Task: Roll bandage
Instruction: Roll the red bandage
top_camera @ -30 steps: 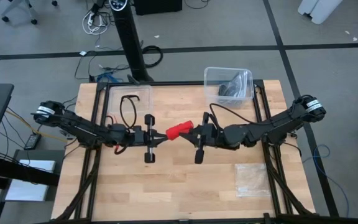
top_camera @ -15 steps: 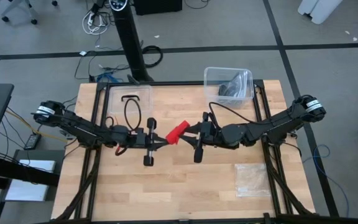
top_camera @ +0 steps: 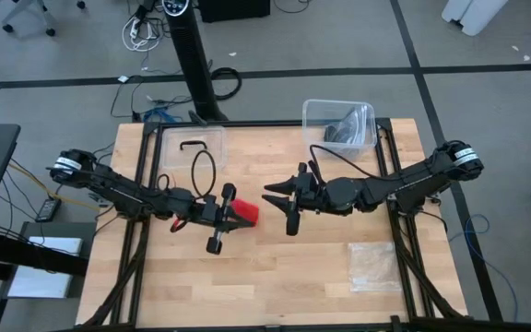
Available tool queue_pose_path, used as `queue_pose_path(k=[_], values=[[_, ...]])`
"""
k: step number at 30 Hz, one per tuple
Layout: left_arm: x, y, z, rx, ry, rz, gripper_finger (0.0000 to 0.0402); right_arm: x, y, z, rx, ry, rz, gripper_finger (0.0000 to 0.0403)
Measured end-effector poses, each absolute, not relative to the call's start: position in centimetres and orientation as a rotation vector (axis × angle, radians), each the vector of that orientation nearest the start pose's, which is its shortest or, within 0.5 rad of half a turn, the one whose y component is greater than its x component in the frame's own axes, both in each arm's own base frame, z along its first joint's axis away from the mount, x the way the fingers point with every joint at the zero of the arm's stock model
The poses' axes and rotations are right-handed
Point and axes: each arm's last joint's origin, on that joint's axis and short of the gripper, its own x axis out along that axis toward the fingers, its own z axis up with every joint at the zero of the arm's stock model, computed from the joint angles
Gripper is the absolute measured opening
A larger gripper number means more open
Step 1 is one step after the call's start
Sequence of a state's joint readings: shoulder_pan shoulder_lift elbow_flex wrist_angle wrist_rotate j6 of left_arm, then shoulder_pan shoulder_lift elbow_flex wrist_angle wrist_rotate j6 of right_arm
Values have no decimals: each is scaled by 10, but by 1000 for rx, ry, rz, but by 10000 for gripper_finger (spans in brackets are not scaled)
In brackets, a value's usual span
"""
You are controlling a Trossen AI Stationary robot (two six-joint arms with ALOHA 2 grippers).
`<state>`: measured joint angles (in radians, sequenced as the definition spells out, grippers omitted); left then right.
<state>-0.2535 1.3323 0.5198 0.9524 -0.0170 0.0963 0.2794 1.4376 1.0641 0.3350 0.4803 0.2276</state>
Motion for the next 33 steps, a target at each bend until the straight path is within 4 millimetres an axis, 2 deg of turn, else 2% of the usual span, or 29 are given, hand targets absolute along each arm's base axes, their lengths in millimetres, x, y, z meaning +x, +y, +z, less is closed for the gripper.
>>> queue_pose_path(k=[13, 17, 21, 23, 27, 33], values=[[257, -66, 235, 82, -133, -221, 0, 317, 83, 317, 167, 123, -190, 121], [253, -64, 233, 116, -49, -200, 0, 314, 88, 310, 144, 194, -177, 122], [239, -58, 236, 134, 88, -152, 0, 310, 94, 301, 143, 288, -172, 121], [227, -55, 239, 119, 151, -133, 0, 307, 95, 289, 166, 324, -178, 121], [199, -47, 245, 52, 278, -26, 0, 310, 87, 242, 211, 368, -213, 121], [174, -28, 231, -215, 436, 184, 0, 344, 65, 184, 349, 297, -122, 113]])
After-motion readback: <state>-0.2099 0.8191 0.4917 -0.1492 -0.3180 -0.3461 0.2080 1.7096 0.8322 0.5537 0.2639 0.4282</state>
